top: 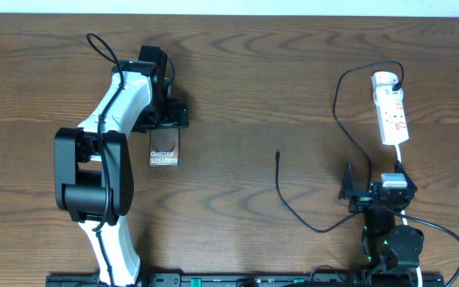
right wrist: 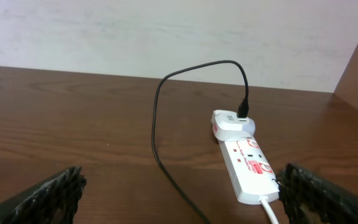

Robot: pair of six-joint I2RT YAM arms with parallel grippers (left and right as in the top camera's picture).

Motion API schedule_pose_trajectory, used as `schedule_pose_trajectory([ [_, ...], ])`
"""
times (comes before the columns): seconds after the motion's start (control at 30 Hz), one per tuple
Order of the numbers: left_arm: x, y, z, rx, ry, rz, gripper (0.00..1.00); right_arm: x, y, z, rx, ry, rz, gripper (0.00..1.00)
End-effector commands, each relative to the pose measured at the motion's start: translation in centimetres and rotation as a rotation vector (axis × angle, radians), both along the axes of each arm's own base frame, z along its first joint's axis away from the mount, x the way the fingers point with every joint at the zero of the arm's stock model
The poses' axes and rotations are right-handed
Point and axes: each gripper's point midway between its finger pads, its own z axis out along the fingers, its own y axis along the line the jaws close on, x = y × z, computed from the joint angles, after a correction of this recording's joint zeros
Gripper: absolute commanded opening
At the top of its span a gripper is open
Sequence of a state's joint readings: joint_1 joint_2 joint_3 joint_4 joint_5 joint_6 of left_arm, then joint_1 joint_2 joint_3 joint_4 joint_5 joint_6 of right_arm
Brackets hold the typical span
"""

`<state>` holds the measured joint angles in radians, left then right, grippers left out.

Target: Plug charger to phone and switch on socket

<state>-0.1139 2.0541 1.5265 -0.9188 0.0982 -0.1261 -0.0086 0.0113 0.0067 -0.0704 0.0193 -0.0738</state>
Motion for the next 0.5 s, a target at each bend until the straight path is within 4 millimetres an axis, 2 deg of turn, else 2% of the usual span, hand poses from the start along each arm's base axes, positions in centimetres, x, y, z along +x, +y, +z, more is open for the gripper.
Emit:
schedule_pose_trajectory([
  [0.0, -0.06, 0.63, -0.1, 0.034, 0.002, -0.014, 0.98, -0.02, 0.26, -0.04, -0.01, 0.0, 0.009, 0.99],
  [0.47, -0.53, 0.84, -0.78, 0.045, 0.017, -0.014, 0.98, -0.02, 0.26, -0.04, -0.011, 0.0, 0.009, 0.99],
])
